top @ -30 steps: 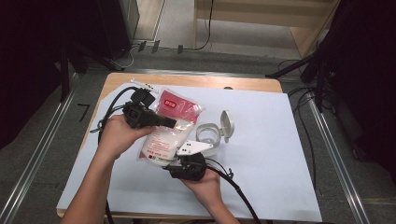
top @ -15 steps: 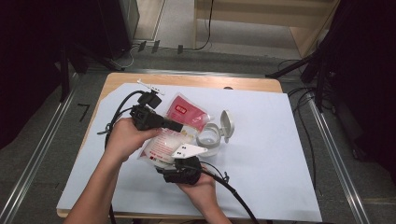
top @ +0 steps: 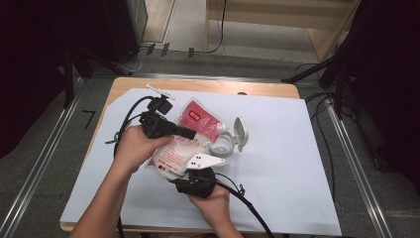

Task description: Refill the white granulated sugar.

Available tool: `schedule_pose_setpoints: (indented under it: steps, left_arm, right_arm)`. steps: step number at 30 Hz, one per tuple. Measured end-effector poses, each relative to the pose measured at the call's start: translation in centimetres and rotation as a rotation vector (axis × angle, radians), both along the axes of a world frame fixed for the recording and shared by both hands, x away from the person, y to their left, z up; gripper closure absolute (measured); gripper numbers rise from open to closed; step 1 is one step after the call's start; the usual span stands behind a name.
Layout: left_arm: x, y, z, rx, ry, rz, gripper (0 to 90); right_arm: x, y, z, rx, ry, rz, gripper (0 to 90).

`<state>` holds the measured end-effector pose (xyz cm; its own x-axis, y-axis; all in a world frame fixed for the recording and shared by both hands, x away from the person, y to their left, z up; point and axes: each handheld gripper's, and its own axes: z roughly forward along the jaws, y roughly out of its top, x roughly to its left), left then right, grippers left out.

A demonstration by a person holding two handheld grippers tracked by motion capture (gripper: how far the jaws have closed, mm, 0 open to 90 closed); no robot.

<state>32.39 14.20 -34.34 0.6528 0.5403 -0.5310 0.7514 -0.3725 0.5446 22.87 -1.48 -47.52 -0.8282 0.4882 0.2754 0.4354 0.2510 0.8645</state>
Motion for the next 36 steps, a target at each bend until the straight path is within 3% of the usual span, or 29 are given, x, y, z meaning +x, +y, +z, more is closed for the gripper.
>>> schedule_pose_setpoints:
  steps: [3,7,13,20,24,26,27,28,32,36]
  left_arm:
    - [-0.1,-0.2,0.1,0.032,-0.028,-0.002,89.8]
    - [-0.1,-0.4,-0.2,0.063,-0.023,-0.018,85.8]
    - [-0.3,-0.4,-0.2,0.064,-0.043,-0.065,75.5]
    - [-0.9,0.0,0.1,0.078,-0.132,-0.146,73.3]
    - [-0.6,0.2,0.2,0.081,-0.065,-0.118,72.9]
    - [-0.4,0.4,0.1,0.062,-0.023,-0.107,77.9]
    - [-0.4,0.4,0.1,0.062,-0.023,-0.107,80.2]
    - [-0.4,0.5,0.0,0.044,0.011,-0.103,82.4]
    - [-0.2,0.2,-0.2,0.032,0.033,-0.074,87.2]
    - [0.0,-0.3,-0.6,0.017,0.057,-0.03,89.7]
  right_arm:
    - [-0.1,-0.1,0.2,0.008,0.004,0.011,60.5]
    - [-0.2,-0.2,0.2,0.019,0.024,0.02,61.3]
    - [-0.1,-0.6,0.3,0.046,0.045,0.036,62.0]
    - [-0.3,-1.0,0.6,0.092,0.064,0.06,62.0]
    - [-0.3,-1.1,0.8,0.102,0.075,0.067,61.9]
    - [-0.3,-1.2,0.8,0.102,0.077,0.071,61.7]
    - [-0.3,-1.2,0.8,0.102,0.077,0.071,61.7]
    - [-0.4,-1.1,0.9,0.08,0.055,0.065,61.5]
    - [-0.5,-0.9,1.0,0.077,0.061,0.06,61.0]
    - [-0.3,-0.7,1.1,0.042,0.064,0.032,57.1]
